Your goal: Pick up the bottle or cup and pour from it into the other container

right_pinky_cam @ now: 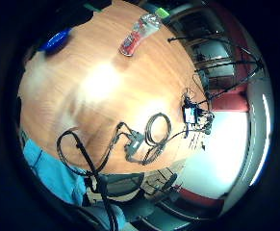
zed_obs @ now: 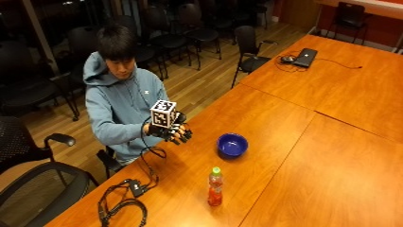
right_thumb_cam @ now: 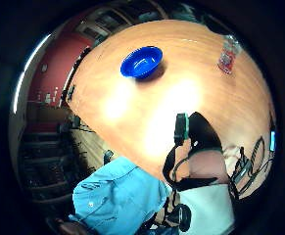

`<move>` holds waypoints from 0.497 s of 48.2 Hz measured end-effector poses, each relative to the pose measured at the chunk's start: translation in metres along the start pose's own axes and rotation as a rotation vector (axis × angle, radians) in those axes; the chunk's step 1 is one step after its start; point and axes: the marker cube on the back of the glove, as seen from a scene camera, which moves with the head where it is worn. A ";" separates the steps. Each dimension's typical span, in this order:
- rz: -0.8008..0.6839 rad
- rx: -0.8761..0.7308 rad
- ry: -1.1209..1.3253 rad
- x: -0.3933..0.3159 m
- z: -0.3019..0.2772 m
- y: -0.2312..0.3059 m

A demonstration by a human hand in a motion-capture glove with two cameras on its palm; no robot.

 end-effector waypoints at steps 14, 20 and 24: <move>0.064 0.001 0.036 0.041 -0.003 0.011; 0.084 -0.004 0.012 0.070 -0.011 0.013; 0.098 -0.006 0.043 0.091 -0.009 0.015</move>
